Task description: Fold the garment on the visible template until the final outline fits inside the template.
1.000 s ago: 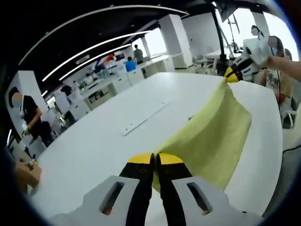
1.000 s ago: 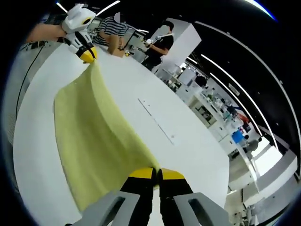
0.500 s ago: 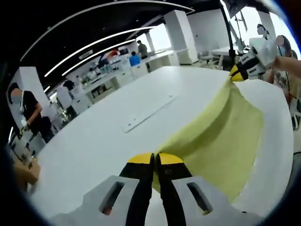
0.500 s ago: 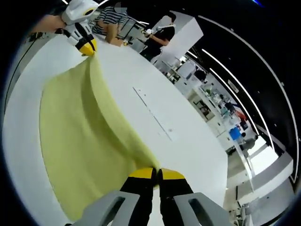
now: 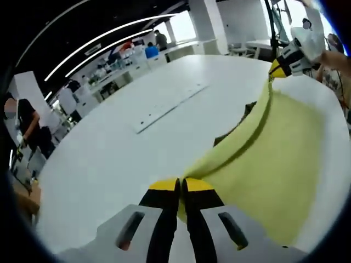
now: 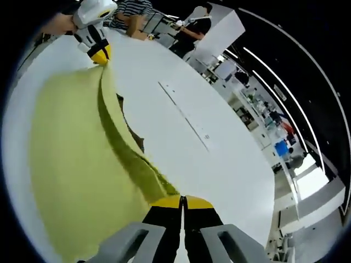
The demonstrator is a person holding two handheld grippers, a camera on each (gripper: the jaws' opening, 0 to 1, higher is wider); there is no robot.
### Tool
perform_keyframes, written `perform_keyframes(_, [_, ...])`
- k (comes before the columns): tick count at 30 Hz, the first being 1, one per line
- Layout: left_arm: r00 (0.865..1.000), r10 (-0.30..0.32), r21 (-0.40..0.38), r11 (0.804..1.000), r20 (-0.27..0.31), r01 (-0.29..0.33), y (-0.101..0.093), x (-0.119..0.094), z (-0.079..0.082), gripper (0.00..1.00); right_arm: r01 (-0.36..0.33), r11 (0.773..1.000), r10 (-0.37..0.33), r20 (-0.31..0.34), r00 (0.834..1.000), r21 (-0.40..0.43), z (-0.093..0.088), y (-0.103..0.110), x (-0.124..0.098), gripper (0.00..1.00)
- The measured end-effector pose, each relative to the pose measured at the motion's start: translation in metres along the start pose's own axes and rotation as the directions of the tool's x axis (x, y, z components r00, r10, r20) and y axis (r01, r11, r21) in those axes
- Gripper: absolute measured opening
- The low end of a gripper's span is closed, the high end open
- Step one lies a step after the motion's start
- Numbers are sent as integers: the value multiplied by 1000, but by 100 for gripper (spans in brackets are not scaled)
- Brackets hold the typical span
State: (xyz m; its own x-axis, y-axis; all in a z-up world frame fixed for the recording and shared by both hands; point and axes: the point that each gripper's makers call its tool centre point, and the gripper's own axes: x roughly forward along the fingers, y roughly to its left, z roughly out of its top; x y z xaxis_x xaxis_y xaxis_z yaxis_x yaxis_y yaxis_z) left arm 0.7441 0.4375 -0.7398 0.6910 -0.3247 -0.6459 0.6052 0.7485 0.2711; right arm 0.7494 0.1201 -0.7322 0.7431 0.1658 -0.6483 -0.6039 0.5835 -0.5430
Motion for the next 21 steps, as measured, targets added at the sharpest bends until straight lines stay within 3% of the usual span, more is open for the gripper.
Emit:
perform_keyframes(2, [1000,-4,-6,1000,-12,4,0,8,-4,1,-42,998,41,21,999,47,0,5,5,0])
perform_keyframes(5, [999,-12,0,1000,-40,12,1,20,-13,1,-61,997,61,-6,998,37,-8,14,14,0])
perform_keyframes(12, [999,-22,49,998,-46,24,1,23,-22,5,-92,994,92,6,996,52,-8,23,22,0])
perform_keyframes(18, [999,-36,71,997,26,34,5,13,-14,15,-119,989,115,42,992,84,-2,25,20,0])
perform_keyframes(21, [999,-35,80,996,39,32,5,8,-13,18,-115,988,112,38,993,106,-4,24,20,8])
